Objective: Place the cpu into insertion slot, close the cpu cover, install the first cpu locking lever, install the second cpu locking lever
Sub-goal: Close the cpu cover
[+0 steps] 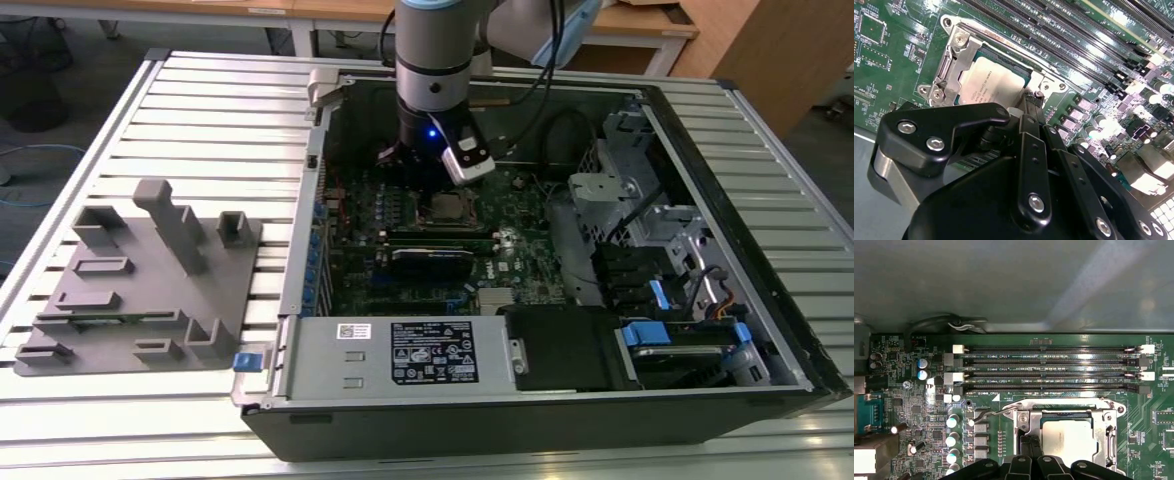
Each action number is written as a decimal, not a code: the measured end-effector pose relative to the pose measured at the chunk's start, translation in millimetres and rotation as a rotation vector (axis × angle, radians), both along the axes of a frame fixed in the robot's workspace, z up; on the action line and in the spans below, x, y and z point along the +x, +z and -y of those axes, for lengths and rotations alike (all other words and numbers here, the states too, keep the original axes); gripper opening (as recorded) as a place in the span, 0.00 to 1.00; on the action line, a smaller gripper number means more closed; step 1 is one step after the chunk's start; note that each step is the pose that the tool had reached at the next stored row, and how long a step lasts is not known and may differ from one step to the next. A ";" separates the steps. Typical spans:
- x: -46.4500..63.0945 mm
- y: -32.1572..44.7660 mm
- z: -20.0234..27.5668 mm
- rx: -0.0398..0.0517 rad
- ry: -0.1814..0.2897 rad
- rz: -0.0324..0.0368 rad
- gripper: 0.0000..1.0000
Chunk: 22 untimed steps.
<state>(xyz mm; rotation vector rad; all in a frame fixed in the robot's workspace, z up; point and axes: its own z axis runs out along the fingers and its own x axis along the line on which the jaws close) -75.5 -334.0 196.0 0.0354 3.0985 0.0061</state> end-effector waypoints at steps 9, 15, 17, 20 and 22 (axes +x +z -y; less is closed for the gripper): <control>0.1 6.9 -0.2 0.0006 0.000 0.0005 0.11; 0.1 14.2 -0.1 0.0004 0.000 0.0003 0.11; 0.1 17.6 -0.1 0.0004 0.000 0.0003 0.11; 0.1 23.1 -0.1 0.0003 0.000 0.0002 0.11; 0.1 25.0 -0.1 0.0004 0.000 0.0003 0.11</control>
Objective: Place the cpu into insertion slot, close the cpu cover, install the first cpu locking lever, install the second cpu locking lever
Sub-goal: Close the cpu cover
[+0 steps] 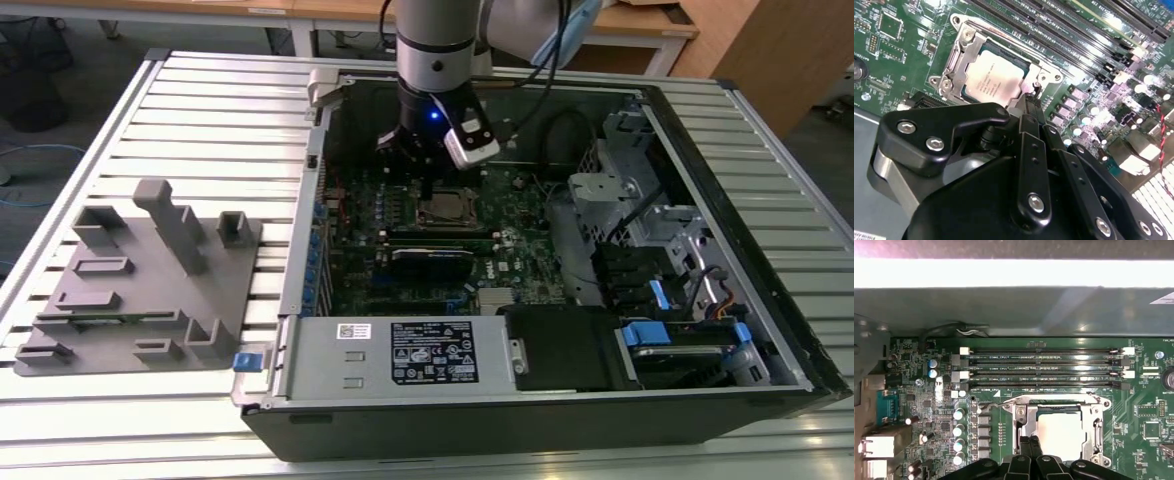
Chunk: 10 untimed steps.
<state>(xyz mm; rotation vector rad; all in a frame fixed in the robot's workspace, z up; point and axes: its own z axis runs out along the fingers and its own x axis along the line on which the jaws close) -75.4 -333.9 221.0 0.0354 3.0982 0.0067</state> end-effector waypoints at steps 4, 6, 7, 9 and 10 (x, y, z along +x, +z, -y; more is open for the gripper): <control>0.0 0.1 0.0 0.0001 0.000 0.0001 0.11; 0.1 0.2 0.0 0.0001 0.000 0.0000 0.11; 0.7 0.3 0.0 -0.0002 0.000 -0.0001 0.11; 3.5 0.2 0.0 -0.0001 0.000 -0.0001 0.11; 5.2 0.2 0.0 0.0000 0.000 0.0000 0.11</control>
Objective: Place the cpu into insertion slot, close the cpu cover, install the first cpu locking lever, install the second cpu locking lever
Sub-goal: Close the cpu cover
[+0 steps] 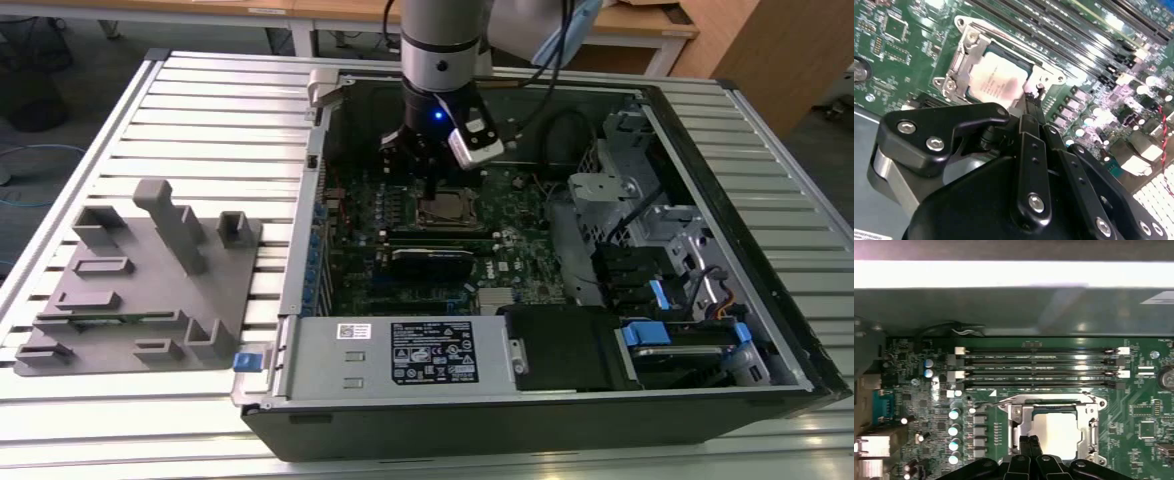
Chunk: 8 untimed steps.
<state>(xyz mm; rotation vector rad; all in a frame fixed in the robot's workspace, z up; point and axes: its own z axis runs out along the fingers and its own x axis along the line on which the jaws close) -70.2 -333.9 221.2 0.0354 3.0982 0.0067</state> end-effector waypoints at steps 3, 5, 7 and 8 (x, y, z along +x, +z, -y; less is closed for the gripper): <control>6.6 0.0 0.1 -0.0001 0.000 -0.0001 0.11; 11.6 0.0 0.2 0.0000 0.000 0.0000 0.11; 16.9 0.0 0.3 0.0000 0.000 0.0000 0.11; 19.6 0.0 0.4 0.0000 0.000 0.0000 0.11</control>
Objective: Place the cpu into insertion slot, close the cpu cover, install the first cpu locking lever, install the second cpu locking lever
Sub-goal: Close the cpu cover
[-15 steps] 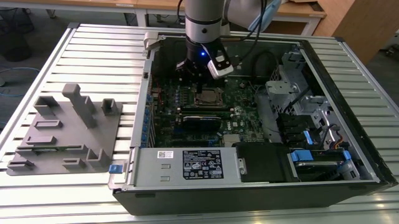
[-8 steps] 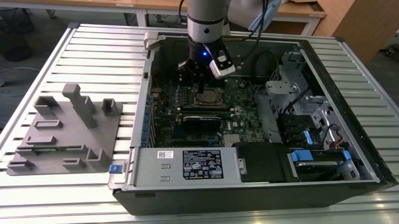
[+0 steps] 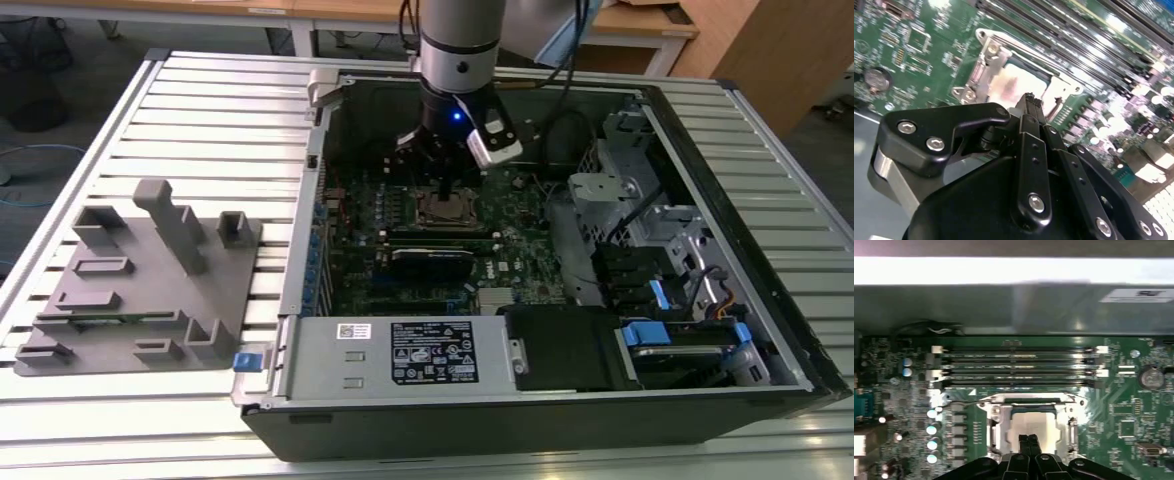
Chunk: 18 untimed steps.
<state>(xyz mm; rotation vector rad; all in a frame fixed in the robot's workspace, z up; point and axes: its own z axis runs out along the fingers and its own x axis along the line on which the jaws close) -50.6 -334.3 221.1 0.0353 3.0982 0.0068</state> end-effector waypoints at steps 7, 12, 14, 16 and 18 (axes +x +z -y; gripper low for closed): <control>11.0 0.0 0.1 0.0000 0.000 0.0000 0.11; 8.0 -0.2 0.1 -0.0001 0.000 0.0218 0.11; 6.2 -0.4 0.0 0.0000 -0.001 0.0250 0.11; 5.5 -0.5 0.1 0.0000 -0.005 0.0251 0.11; 5.1 -0.6 0.3 -0.0009 -0.012 0.0250 0.11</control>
